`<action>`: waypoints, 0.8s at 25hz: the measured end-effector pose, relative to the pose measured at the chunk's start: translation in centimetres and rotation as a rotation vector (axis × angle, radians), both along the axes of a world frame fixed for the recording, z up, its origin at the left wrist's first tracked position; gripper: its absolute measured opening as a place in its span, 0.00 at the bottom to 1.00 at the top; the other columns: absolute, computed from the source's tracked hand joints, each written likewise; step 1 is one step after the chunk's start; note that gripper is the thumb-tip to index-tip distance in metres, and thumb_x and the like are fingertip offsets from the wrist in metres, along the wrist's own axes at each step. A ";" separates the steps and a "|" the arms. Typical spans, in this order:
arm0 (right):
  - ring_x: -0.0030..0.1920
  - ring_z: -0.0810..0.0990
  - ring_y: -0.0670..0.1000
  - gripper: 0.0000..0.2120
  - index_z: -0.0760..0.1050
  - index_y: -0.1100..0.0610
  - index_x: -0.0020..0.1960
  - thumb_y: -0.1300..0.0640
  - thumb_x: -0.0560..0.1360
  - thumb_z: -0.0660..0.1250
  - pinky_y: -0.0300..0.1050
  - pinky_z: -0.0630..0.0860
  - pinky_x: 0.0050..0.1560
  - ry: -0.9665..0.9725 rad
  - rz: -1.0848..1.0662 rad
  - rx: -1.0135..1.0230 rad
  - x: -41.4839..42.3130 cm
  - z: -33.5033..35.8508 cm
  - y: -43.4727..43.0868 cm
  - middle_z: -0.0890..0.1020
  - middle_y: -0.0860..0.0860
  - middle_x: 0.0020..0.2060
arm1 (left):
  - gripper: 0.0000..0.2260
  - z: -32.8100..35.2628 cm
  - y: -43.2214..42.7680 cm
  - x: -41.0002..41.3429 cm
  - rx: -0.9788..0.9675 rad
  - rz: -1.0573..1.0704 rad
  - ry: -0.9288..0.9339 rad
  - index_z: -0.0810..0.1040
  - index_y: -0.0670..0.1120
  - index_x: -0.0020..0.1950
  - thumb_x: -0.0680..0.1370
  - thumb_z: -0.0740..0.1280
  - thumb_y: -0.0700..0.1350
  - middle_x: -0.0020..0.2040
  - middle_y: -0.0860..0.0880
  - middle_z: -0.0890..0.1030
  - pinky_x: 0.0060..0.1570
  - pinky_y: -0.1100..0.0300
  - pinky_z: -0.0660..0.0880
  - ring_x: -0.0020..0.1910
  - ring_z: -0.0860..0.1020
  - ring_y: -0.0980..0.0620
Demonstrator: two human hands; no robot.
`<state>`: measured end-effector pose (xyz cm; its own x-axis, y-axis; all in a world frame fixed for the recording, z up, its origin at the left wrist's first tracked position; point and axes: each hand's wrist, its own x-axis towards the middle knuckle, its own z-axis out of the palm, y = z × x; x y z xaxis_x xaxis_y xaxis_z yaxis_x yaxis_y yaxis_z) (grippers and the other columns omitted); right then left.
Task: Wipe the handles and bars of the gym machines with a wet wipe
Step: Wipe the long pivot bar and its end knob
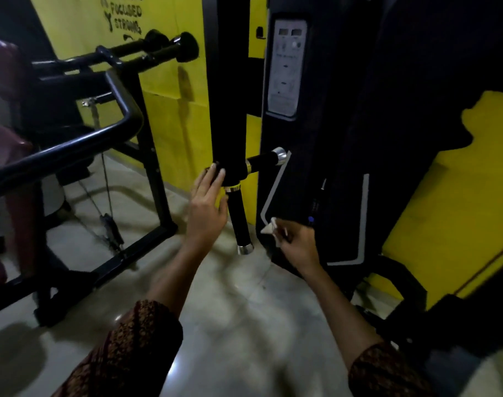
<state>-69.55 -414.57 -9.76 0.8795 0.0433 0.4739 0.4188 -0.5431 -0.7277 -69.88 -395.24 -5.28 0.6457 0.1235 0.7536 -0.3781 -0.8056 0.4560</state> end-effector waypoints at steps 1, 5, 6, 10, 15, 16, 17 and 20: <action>0.47 0.82 0.52 0.11 0.81 0.61 0.54 0.66 0.73 0.68 0.34 0.74 0.46 0.015 -0.036 0.005 -0.5 1.5 -0.5 0.84 0.58 0.48 | 0.21 -0.6 -0.2 -0.9 0.076 -0.004 -0.015 0.71 0.39 0.66 0.73 0.65 0.37 0.67 0.38 0.71 0.65 0.53 0.62 0.67 0.67 0.39; 0.46 0.82 0.51 0.09 0.81 0.60 0.54 0.60 0.75 0.67 0.26 0.70 0.36 0.111 -0.197 -0.080 -4.2 5.8 -1.9 0.84 0.57 0.45 | 0.19 0.0 -1.0 -4.1 0.240 -0.281 0.173 0.76 0.40 0.61 0.71 0.71 0.41 0.58 0.40 0.79 0.54 0.53 0.73 0.57 0.77 0.40; 0.46 0.81 0.50 0.10 0.81 0.60 0.54 0.59 0.75 0.67 0.26 0.70 0.36 0.138 -0.223 -0.101 -5.7 6.7 -2.3 0.84 0.56 0.45 | 0.20 1.0 -1.3 -4.7 0.242 -0.345 0.273 0.76 0.41 0.62 0.72 0.72 0.44 0.58 0.42 0.79 0.54 0.54 0.73 0.57 0.77 0.43; 0.45 0.81 0.55 0.10 0.81 0.65 0.51 0.59 0.75 0.67 0.49 0.77 0.42 0.192 -0.261 -0.309 -12.9 11.0 -5.1 0.84 0.60 0.43 | 0.28 5.2 -4.5 -5.9 0.477 -0.556 0.701 0.74 0.48 0.65 0.68 0.74 0.57 0.60 0.47 0.78 0.59 0.58 0.70 0.59 0.75 0.48; 0.47 0.81 0.53 0.10 0.82 0.65 0.50 0.60 0.73 0.70 0.46 0.73 0.41 0.442 -0.422 -0.517 -23.2 15.7 -11.5 0.83 0.57 0.44 | 0.23 8.8 -11.1 -11.2 0.626 -0.903 0.728 0.77 0.47 0.61 0.70 0.73 0.54 0.56 0.49 0.80 0.60 0.61 0.69 0.59 0.76 0.52; 0.48 0.81 0.56 0.11 0.81 0.66 0.50 0.58 0.73 0.70 0.45 0.73 0.40 0.469 -0.453 -0.501 -25.3 16.0 -12.9 0.83 0.60 0.45 | 0.21 9.2 -12.5 -12.4 0.610 -0.970 0.709 0.78 0.46 0.60 0.70 0.73 0.53 0.55 0.49 0.81 0.58 0.62 0.69 0.57 0.76 0.52; 0.47 0.81 0.58 0.12 0.81 0.67 0.49 0.57 0.73 0.70 0.45 0.72 0.39 0.484 -0.484 -0.465 -27.4 16.1 -14.2 0.83 0.63 0.45 | 0.19 9.4 -14.0 -13.5 0.591 -1.024 0.697 0.79 0.46 0.58 0.70 0.73 0.52 0.54 0.49 0.82 0.57 0.62 0.70 0.56 0.77 0.53; 0.48 0.82 0.57 0.10 0.82 0.65 0.49 0.59 0.73 0.70 0.46 0.75 0.42 0.483 -0.577 -0.425 -32.9 16.1 -16.8 0.83 0.62 0.45 | 0.18 9.1 -18.3 -16.6 0.547 -1.147 0.662 0.80 0.46 0.55 0.69 0.74 0.51 0.53 0.48 0.82 0.55 0.61 0.71 0.54 0.78 0.52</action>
<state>-102.43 -431.33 6.30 0.9193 -0.3836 0.0877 -0.3093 -0.8422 -0.4416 -86.44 -413.56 3.79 0.4330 -0.8993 0.0619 -0.7726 -0.3349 0.5394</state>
